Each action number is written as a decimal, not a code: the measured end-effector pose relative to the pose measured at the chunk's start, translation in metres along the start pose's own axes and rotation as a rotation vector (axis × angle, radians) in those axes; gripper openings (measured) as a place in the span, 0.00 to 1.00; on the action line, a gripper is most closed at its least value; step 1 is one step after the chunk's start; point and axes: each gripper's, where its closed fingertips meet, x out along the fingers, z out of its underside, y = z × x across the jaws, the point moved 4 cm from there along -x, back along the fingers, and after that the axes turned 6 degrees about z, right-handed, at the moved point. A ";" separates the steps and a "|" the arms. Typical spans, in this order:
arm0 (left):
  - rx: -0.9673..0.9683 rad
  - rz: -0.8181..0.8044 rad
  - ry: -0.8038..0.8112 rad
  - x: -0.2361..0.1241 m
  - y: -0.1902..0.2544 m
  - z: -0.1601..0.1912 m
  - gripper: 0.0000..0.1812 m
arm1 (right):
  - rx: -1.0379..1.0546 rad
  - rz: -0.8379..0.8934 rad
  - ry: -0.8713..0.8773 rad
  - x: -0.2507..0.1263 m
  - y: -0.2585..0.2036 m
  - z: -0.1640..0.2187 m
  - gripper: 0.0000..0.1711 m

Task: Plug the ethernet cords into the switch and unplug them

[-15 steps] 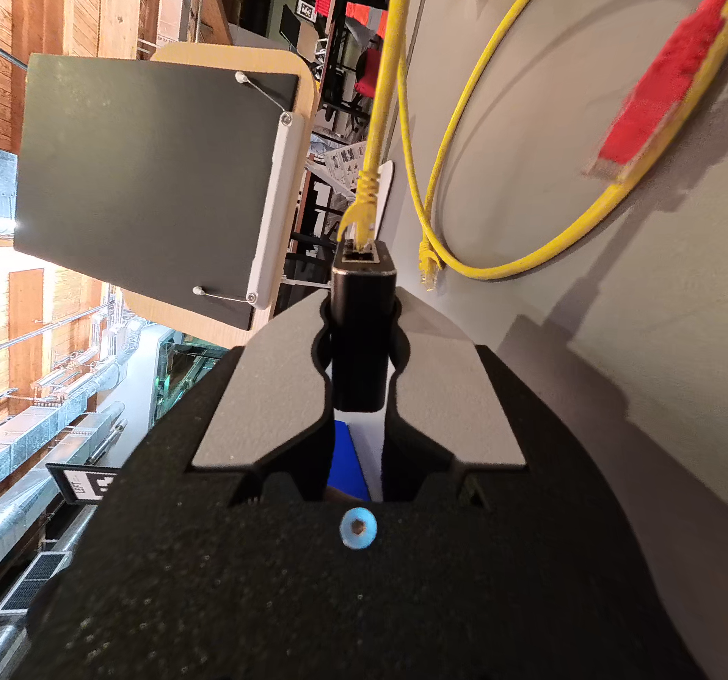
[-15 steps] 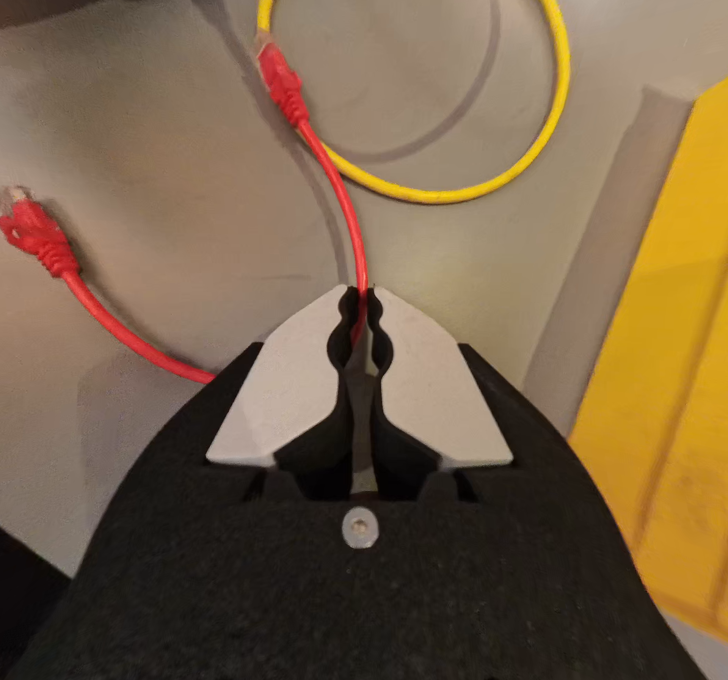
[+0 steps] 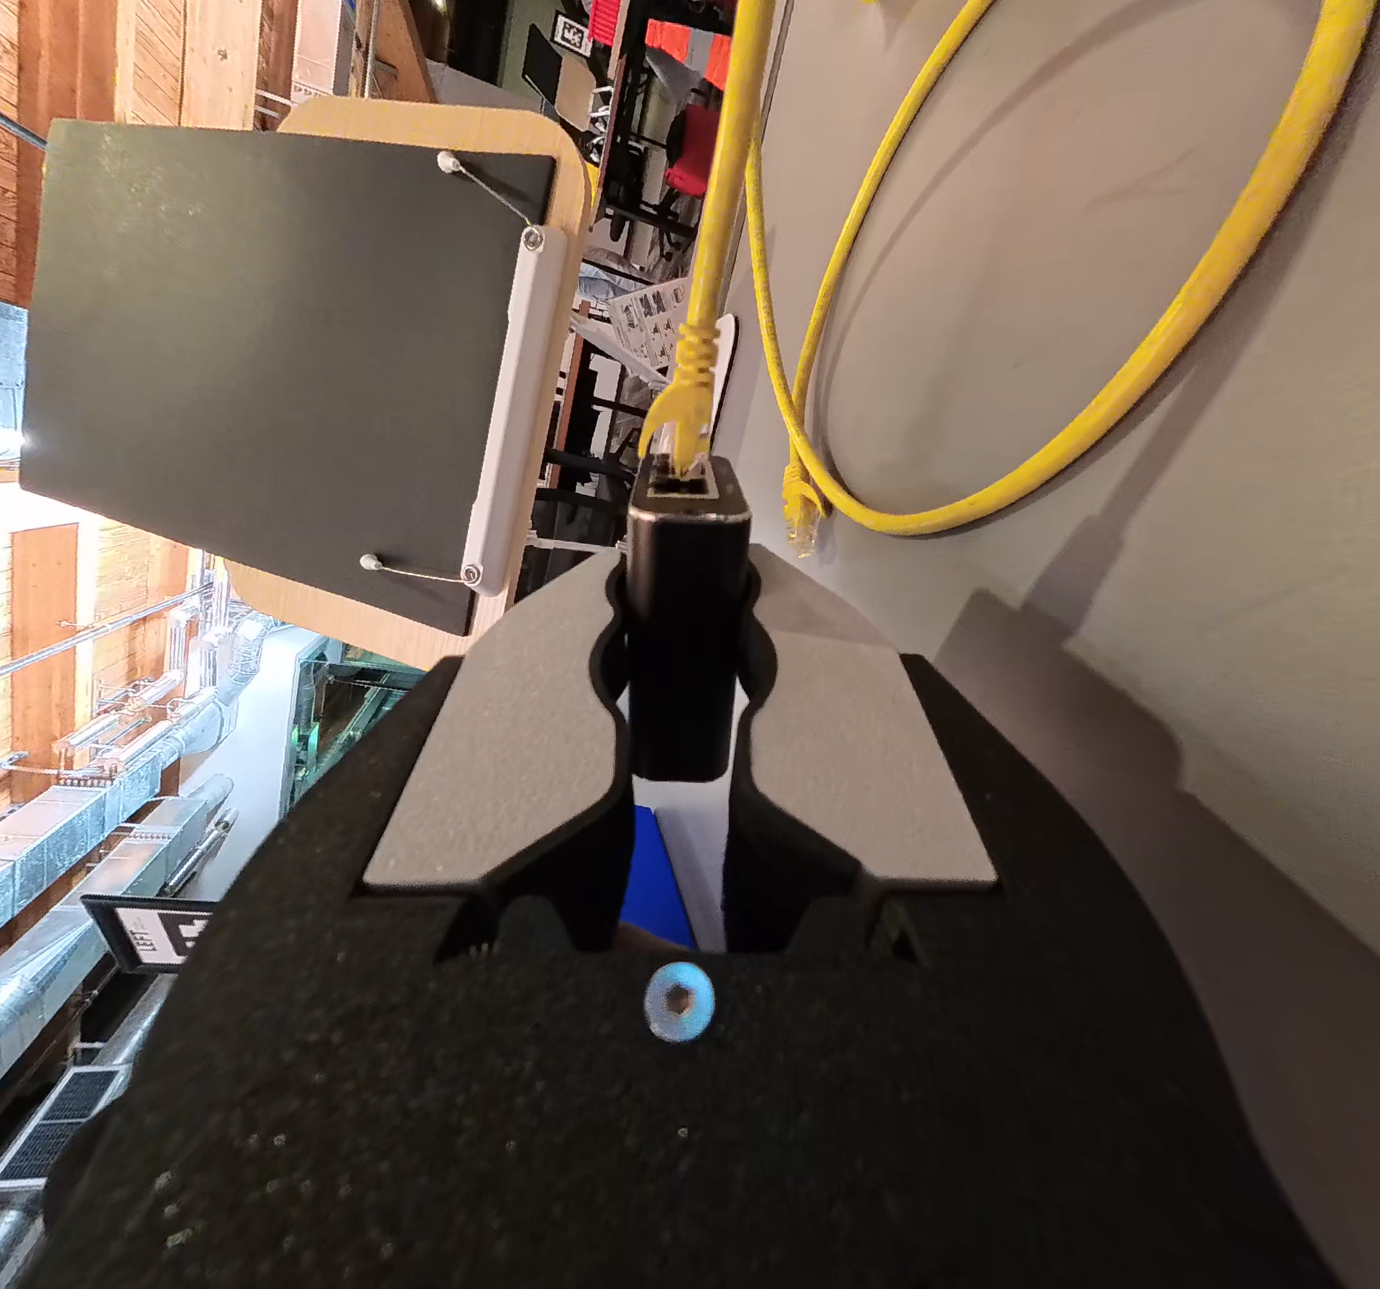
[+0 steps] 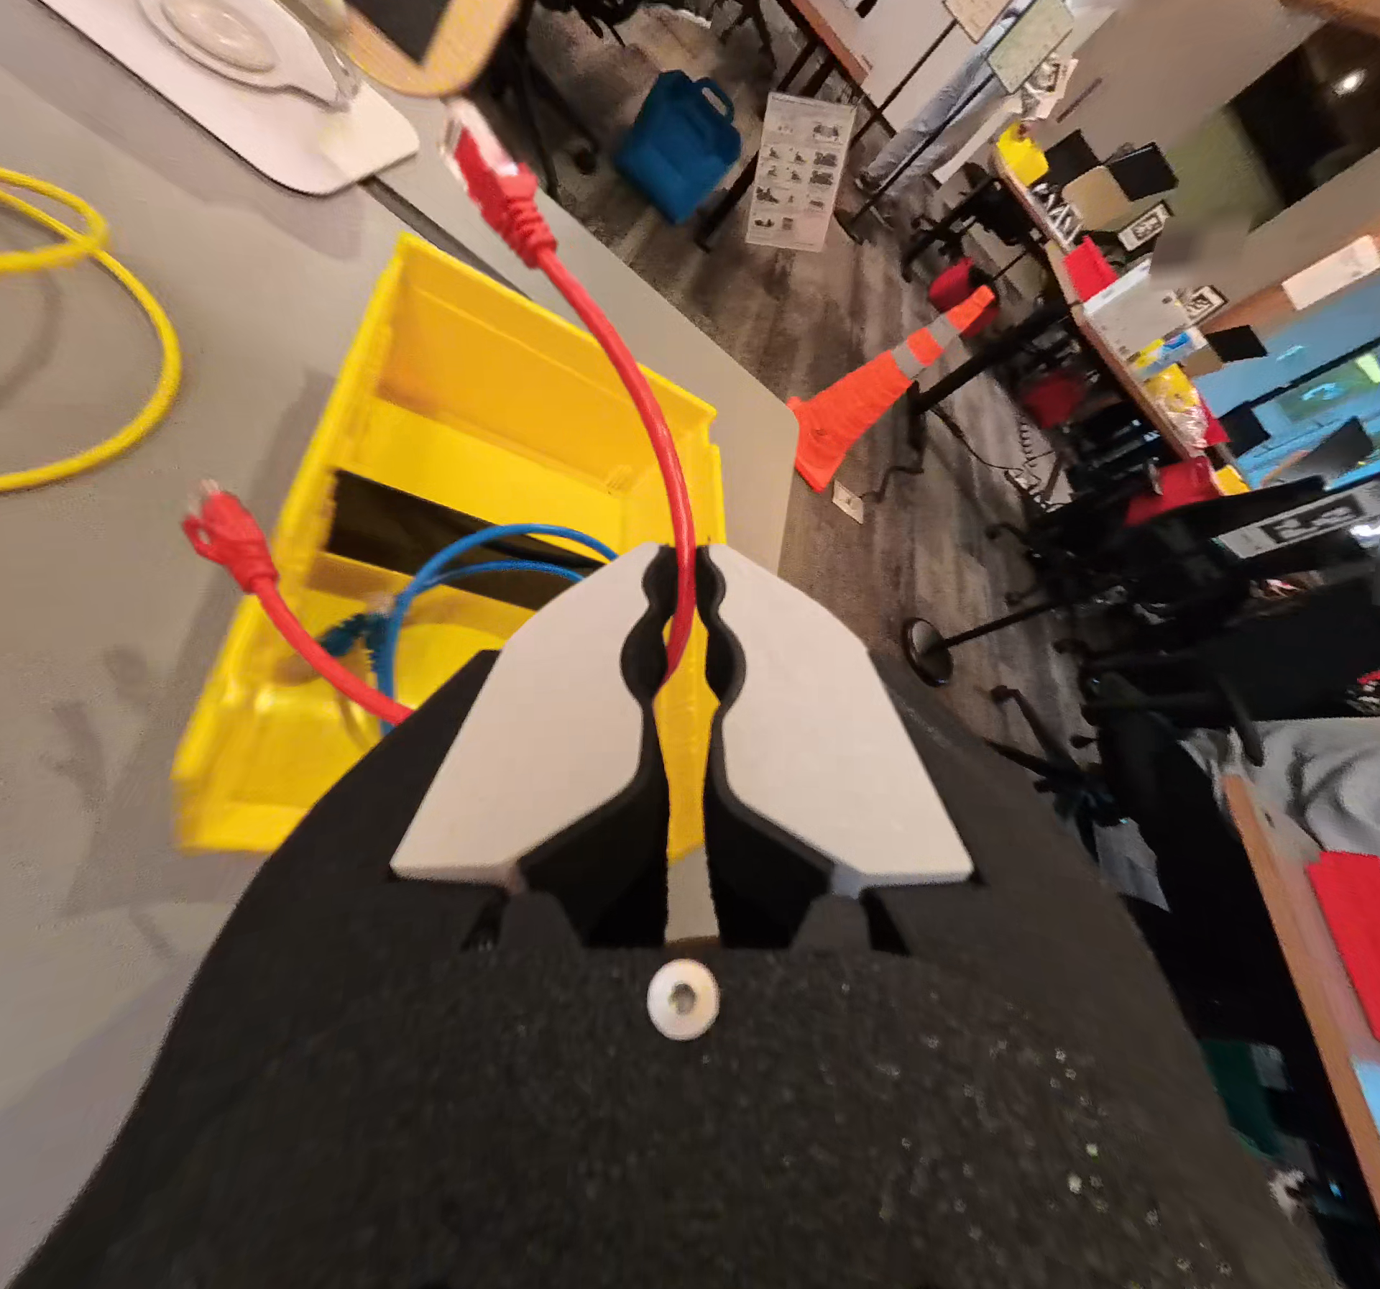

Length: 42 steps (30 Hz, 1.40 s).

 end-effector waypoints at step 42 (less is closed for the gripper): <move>-0.006 0.112 0.300 -0.019 0.009 -0.023 0.14 | -0.511 -0.634 0.490 -0.047 -0.291 -0.094 0.15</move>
